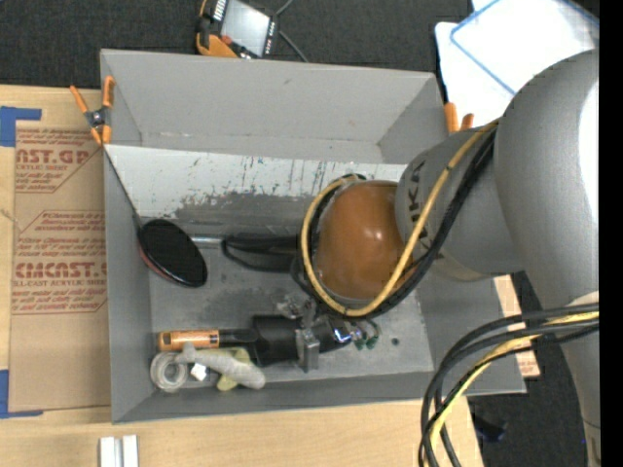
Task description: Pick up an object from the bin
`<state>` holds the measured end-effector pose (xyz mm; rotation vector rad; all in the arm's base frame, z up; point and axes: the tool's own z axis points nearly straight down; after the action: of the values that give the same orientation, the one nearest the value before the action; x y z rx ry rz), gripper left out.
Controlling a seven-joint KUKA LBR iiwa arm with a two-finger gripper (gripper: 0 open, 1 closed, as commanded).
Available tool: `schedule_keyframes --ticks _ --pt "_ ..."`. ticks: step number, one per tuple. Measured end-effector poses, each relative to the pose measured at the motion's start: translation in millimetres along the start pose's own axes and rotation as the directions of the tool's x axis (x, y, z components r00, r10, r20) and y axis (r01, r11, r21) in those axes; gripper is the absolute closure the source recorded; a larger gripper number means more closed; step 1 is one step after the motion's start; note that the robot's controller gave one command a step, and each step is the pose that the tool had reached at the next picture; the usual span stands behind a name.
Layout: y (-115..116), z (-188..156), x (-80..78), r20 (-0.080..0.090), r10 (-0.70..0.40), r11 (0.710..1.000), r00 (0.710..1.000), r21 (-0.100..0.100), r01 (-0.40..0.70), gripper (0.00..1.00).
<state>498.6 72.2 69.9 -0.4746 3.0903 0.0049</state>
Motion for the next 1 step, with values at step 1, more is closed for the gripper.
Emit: schedule_keyframes --ticks 1 --pt "-5.9 0.6 8.7 -0.006 0.119 0.993 0.993 0.0 -0.119 1.0"
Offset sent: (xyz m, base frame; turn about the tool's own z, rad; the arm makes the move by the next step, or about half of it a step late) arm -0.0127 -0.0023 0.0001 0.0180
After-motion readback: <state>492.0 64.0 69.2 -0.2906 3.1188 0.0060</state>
